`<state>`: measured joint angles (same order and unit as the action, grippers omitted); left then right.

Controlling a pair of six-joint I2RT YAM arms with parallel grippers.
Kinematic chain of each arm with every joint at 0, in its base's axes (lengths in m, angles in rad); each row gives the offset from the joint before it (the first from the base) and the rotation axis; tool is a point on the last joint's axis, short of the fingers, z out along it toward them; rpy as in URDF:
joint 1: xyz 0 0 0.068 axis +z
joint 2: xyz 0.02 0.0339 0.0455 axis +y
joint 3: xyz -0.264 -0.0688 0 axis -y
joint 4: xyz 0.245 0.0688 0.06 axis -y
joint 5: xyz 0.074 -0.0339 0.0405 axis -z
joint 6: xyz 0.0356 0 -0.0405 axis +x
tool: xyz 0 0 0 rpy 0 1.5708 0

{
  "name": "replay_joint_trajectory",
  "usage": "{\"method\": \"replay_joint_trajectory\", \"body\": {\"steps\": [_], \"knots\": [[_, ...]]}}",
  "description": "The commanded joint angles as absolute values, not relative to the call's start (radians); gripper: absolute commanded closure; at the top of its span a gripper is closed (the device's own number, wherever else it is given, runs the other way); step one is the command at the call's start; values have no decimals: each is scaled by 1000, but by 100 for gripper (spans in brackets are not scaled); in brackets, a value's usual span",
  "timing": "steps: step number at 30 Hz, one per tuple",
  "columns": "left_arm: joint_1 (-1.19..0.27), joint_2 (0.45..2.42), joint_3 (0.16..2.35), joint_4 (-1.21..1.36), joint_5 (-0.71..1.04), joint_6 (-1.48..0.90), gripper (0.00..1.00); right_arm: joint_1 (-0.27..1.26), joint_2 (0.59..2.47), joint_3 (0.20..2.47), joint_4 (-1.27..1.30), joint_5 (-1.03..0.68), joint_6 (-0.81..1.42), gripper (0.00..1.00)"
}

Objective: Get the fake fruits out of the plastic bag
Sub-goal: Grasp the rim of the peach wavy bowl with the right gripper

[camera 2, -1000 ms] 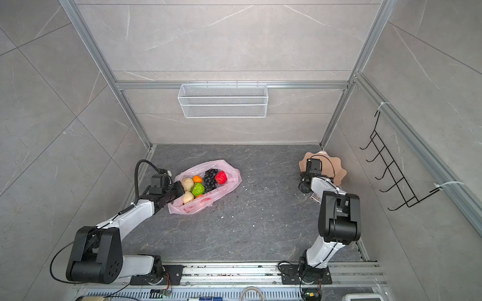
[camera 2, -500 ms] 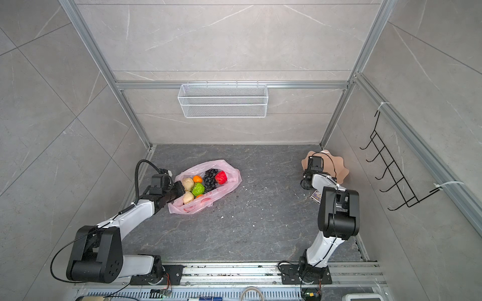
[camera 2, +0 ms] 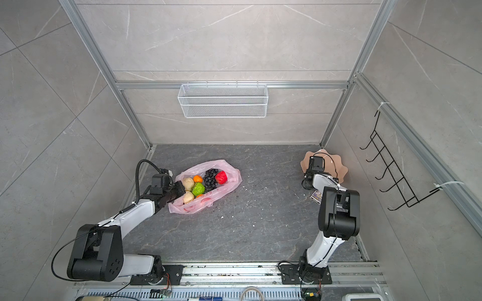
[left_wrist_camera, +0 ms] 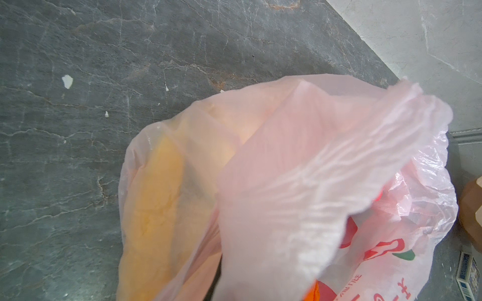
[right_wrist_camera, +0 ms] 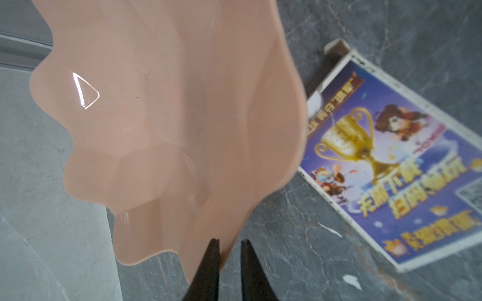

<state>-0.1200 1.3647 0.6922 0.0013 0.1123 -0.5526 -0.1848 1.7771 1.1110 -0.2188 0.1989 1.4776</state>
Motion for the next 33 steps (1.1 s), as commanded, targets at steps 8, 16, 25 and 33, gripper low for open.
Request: {"method": "replay_joint_trajectory", "body": {"steps": [8, 16, 25, 33], "knots": [[-127, 1365, 697, 32, 133, -534, 100, -188, 1723, 1054, -215, 209, 1491, 85], [-127, 1367, 699, 30, 133, -532, 100, -188, 1745, 1077, -206, 190, 1493, 56], [-130, 1367, 700, 30, 132, -529, 100, -198, 1831, 1152, -206, 218, 1508, 52], [-130, 1371, 701, 30, 130, -525, 100, -203, 1915, 1234, -232, 251, 1505, 60]]}}
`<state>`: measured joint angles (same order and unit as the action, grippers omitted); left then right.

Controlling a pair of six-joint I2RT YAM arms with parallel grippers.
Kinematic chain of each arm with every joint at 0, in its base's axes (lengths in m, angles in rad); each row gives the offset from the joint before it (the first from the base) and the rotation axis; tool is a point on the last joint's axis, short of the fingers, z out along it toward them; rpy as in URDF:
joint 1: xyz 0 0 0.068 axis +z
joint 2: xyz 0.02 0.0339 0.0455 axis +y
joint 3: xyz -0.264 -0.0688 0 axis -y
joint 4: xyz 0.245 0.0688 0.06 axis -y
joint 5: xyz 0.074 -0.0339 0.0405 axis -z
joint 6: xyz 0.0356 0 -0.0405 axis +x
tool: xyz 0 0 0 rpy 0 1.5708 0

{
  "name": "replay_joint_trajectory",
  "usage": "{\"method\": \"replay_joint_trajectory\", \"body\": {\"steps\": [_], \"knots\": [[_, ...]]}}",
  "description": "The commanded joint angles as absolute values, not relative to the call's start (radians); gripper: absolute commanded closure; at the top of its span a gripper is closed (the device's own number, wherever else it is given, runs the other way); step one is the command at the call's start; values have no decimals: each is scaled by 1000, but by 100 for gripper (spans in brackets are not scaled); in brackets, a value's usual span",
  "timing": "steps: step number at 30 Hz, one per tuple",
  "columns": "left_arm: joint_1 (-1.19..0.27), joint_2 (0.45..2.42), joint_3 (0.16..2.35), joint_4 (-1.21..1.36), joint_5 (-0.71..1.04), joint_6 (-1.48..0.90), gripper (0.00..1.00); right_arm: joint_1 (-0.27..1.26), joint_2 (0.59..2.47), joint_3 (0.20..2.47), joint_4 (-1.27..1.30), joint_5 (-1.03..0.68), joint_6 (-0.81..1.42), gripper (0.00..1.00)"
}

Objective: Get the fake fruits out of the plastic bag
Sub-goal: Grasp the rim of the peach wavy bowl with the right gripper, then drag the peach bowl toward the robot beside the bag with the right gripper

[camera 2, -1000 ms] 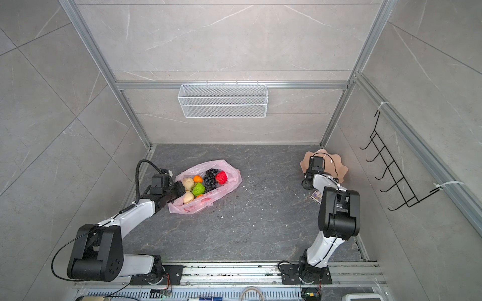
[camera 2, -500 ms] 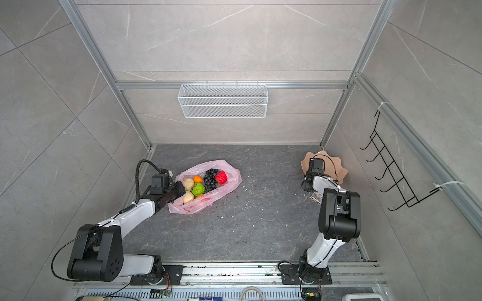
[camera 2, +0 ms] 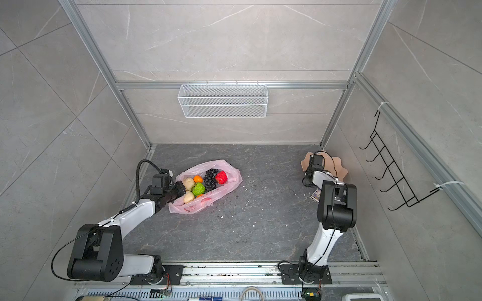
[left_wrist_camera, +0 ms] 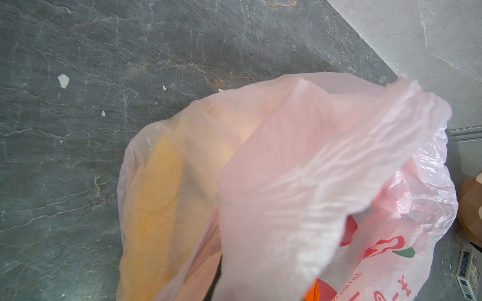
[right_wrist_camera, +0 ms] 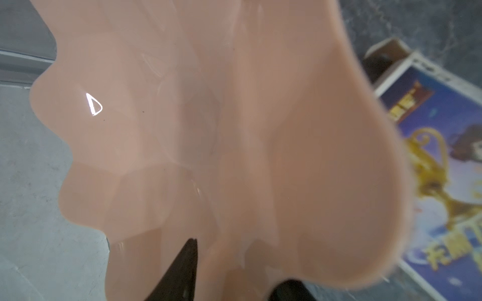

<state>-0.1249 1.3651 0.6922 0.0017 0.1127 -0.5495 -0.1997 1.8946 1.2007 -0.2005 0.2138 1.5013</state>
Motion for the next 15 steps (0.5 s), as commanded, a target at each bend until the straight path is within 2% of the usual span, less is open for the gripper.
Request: {"method": "replay_joint_trajectory", "body": {"steps": [1, 8, 15], "knots": [[-130, 1374, 702, 30, 130, -526, 100, -203, 1917, 1238, -233, 257, 1502, 63], [-132, 1382, 704, 30, 130, -525, 100, -203, 1899, 1246, -252, 275, 1477, 84], [-132, 1385, 707, 29, 130, -523, 100, -192, 1797, 1128, -195, 224, 1460, 96]]}}
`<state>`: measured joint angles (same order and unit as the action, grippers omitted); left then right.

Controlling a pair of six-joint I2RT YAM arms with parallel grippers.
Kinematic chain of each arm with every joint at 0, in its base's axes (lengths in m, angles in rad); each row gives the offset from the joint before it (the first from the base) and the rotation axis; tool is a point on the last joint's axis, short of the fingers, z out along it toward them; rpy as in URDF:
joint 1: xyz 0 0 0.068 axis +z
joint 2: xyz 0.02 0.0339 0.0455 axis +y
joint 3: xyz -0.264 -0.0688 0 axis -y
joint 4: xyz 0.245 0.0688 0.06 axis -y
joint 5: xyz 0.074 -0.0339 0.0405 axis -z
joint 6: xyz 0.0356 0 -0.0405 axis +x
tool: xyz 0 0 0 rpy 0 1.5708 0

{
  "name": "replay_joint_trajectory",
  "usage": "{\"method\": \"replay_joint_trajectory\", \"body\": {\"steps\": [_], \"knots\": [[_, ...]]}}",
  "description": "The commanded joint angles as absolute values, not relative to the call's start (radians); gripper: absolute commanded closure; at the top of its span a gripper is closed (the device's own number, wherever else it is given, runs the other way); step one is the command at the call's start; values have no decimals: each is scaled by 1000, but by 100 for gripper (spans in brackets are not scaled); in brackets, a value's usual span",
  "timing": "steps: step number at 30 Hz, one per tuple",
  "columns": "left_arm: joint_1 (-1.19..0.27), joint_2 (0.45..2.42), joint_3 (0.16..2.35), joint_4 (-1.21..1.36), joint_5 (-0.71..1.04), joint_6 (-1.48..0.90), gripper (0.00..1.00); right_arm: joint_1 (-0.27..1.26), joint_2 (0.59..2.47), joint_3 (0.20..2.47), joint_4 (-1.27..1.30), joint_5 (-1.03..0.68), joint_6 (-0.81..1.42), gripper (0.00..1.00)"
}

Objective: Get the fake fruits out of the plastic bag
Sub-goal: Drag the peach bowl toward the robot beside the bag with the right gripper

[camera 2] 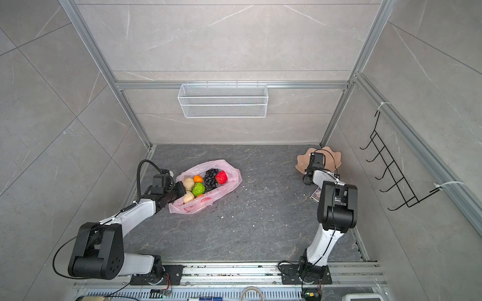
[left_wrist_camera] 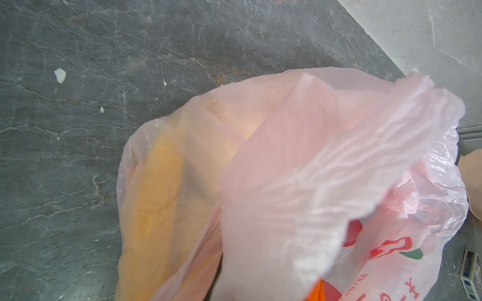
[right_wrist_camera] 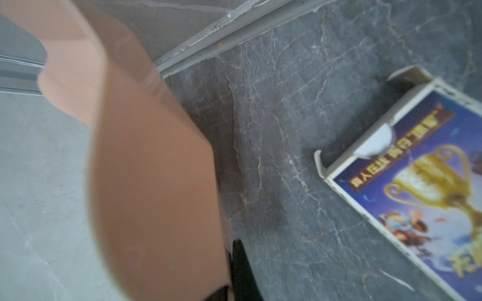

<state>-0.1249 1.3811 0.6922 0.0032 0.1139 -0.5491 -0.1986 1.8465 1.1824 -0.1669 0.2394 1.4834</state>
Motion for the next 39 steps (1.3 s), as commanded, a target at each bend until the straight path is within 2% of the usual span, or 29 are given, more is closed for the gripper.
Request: {"method": "replay_joint_trajectory", "body": {"steps": [1, 3, 14, 28, 35, 39], "knots": [[-132, 1385, 708, 29, 131, -522, 100, -188, 1776, 1106, -187, 210, 1452, 97], [-134, 1384, 708, 27, 132, -522, 100, -180, 1735, 1063, -166, 179, 1430, 100], [-165, 1409, 734, 16, 143, -500, 100, -106, 1444, 824, -191, -147, 1203, 100], [-186, 1388, 739, -5, 106, -486, 100, -91, 934, 560, -624, -477, 984, 100], [-187, 1391, 738, -8, 91, -480, 100, -89, 771, 507, -848, -545, 890, 100], [-189, 1399, 739, -6, 87, -479, 100, -89, 753, 471, -891, -593, 840, 100]]}}
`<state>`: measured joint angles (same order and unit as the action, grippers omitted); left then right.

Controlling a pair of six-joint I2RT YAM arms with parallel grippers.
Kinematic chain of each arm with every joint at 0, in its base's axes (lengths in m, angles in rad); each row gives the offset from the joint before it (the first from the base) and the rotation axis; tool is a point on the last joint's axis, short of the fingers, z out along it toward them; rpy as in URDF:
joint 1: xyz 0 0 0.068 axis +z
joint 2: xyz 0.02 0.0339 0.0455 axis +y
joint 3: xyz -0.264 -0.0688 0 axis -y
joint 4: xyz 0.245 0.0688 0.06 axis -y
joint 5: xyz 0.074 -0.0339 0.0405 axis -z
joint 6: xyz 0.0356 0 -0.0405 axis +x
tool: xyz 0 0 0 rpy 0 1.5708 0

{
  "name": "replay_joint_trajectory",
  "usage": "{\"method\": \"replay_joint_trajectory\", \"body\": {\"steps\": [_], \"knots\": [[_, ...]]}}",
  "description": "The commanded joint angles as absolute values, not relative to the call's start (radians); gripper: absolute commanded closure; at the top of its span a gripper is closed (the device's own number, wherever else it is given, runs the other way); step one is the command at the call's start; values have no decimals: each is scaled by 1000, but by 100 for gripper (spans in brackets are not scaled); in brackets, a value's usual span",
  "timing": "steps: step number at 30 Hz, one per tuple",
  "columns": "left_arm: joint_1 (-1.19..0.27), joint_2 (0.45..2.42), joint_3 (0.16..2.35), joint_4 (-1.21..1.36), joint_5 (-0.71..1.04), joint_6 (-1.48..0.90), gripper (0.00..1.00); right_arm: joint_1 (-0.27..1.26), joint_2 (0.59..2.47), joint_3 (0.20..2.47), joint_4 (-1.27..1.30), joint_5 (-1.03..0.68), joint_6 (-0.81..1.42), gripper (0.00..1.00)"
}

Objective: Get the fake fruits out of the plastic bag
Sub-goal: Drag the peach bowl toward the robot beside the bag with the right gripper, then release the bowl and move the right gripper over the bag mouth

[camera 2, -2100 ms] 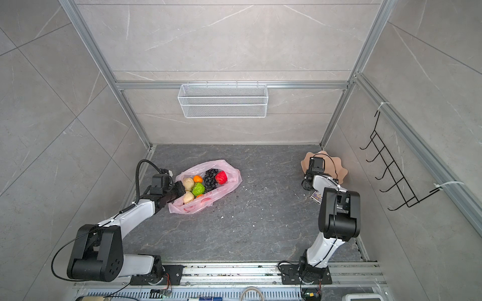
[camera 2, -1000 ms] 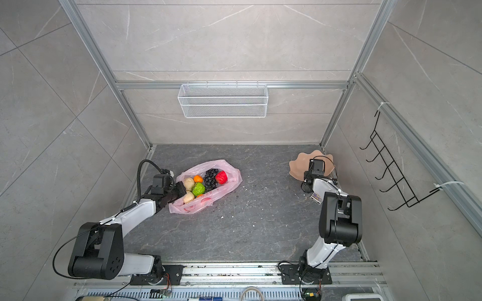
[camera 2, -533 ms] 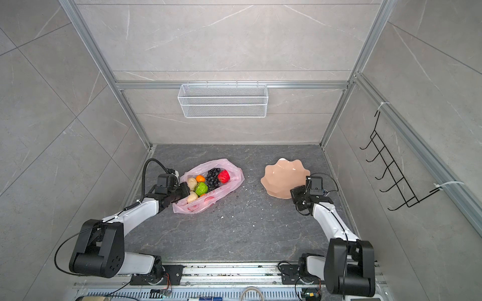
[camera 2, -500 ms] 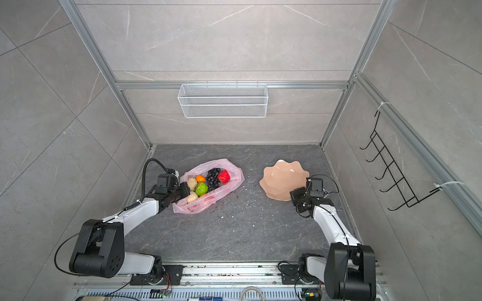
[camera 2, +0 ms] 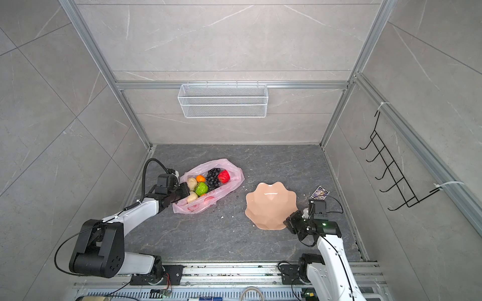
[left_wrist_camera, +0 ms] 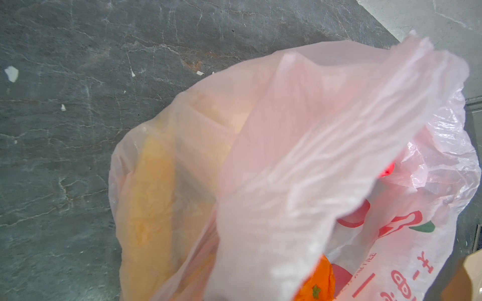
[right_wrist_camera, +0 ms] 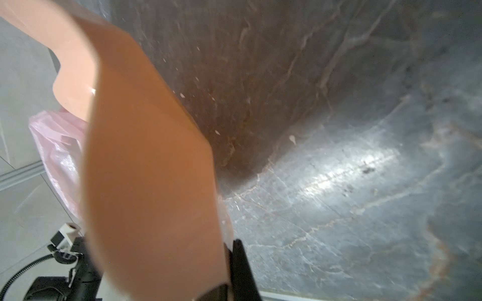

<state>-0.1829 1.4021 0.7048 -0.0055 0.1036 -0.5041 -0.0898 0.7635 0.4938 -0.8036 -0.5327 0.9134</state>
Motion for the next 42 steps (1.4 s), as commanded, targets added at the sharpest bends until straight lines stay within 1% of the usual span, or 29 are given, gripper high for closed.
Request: {"method": "replay_joint_trajectory", "body": {"steps": [1, 6, 9, 10, 12, 14, 19, 21, 24, 28, 33, 36, 38, 42], "knots": [[-190, 1400, 739, -6, 86, -479, 100, -89, 755, 468, -913, -593, 817, 100], [-192, 1397, 738, -5, 81, -476, 100, -89, 770, 467, -1011, -565, 696, 100], [-192, 1399, 741, -7, 81, -473, 100, -89, 773, 436, -1015, -587, 672, 100], [-193, 1399, 741, -8, 81, -472, 100, -89, 768, 431, -1017, -586, 669, 98], [-193, 1399, 740, -6, 82, -472, 100, -89, 765, 438, -1026, -575, 660, 91], [-193, 1401, 741, -8, 81, -472, 100, -89, 765, 464, -1039, -554, 651, 78], [-196, 1404, 742, -9, 82, -472, 100, -88, 765, 524, -1052, -504, 652, 53], [-198, 1402, 742, -8, 84, -471, 100, -89, 764, 545, -1059, -487, 655, 46], [-200, 1401, 743, -8, 86, -470, 100, -89, 744, 610, -1091, -410, 667, 38], [-210, 1408, 751, -11, 89, -465, 100, -87, 718, 724, -1115, -276, 681, 33], [-225, 1413, 756, -13, 83, -462, 100, -73, 748, 864, -1088, -128, 670, 30], [-229, 1410, 758, -14, 81, -460, 100, -46, 790, 917, -981, -114, 673, 30], [-232, 1414, 759, -15, 80, -460, 100, 22, 851, 931, -866, -113, 708, 30], [-242, 1416, 762, -13, 79, -453, 100, 262, 1071, 1008, -696, -3, 742, 28]]}}
